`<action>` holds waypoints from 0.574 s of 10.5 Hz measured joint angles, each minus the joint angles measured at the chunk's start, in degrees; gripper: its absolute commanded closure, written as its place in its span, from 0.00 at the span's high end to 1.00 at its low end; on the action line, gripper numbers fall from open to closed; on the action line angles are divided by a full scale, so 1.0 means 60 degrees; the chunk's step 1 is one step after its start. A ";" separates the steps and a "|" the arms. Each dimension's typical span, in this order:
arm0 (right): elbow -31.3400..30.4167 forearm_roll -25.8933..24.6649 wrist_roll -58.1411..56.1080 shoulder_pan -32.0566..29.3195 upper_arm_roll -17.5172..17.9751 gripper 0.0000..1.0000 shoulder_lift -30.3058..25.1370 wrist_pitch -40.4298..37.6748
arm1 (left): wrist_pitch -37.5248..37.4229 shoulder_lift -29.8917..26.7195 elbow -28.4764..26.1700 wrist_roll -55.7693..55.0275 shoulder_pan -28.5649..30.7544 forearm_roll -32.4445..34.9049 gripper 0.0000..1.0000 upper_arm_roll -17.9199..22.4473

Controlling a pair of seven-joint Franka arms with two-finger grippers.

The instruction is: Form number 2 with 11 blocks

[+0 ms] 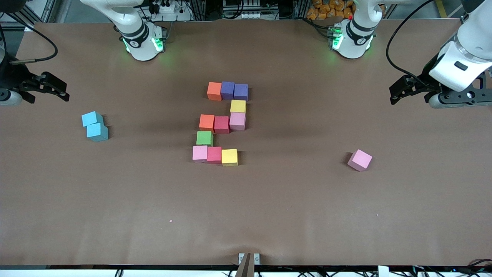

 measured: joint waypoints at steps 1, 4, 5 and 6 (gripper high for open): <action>0.0000 0.0000 0.0002 -0.0001 -0.0008 1.00 0.0017 0.0011 | 0.0000 0.0000 0.0001 0.0001 0.0002 0.0000 1.00 0.0000; 0.0000 0.0000 0.0005 -0.0003 -0.0017 1.00 0.0025 -0.0001 | 0.0000 0.0000 0.0004 0.0004 0.0007 0.0000 1.00 0.0002; 0.0012 0.0000 0.0005 -0.0002 -0.0017 1.00 0.0025 -0.0005 | 0.0000 0.0000 0.0009 0.0004 0.0009 0.0000 1.00 0.0004; 0.0059 0.0000 0.0005 0.0000 -0.0012 1.00 0.0021 -0.0015 | 0.0000 0.0000 0.0013 0.0004 0.0010 0.0000 1.00 0.0005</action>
